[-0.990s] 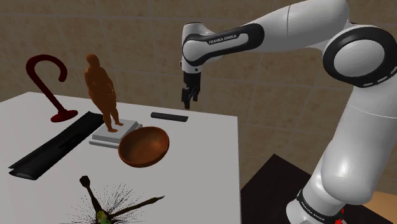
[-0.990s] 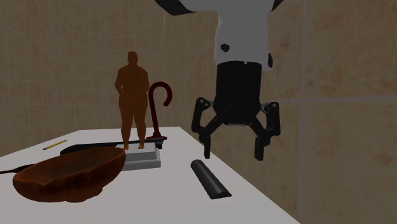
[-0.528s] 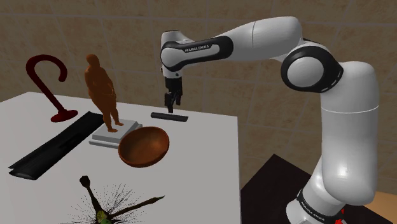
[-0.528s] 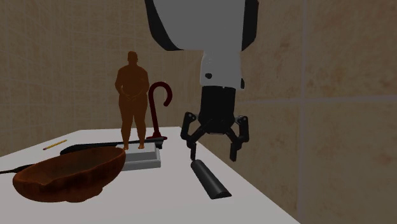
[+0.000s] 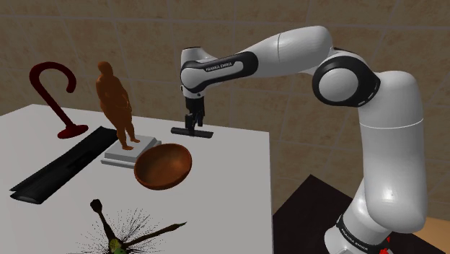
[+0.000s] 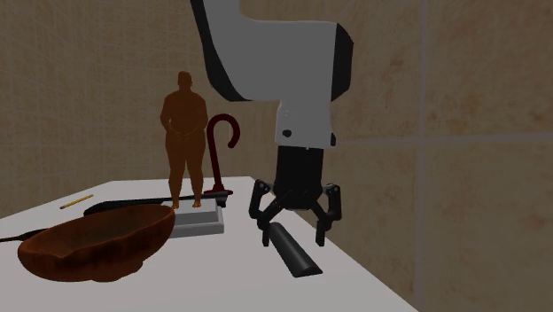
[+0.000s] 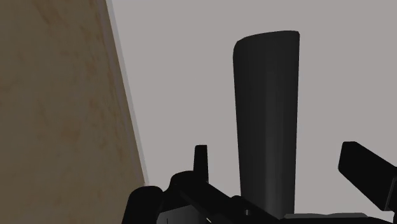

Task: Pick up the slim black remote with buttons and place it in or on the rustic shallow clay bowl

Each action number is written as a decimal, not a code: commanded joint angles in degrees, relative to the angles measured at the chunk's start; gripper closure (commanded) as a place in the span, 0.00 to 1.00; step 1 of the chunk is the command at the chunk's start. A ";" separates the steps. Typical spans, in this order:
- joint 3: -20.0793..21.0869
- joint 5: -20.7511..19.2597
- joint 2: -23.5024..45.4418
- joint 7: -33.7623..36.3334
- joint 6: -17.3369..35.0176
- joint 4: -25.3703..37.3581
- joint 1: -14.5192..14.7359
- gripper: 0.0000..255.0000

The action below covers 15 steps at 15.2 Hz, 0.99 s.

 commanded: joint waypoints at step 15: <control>0.00 -0.01 0.05 0.00 0.53 -0.45 0.02 1.00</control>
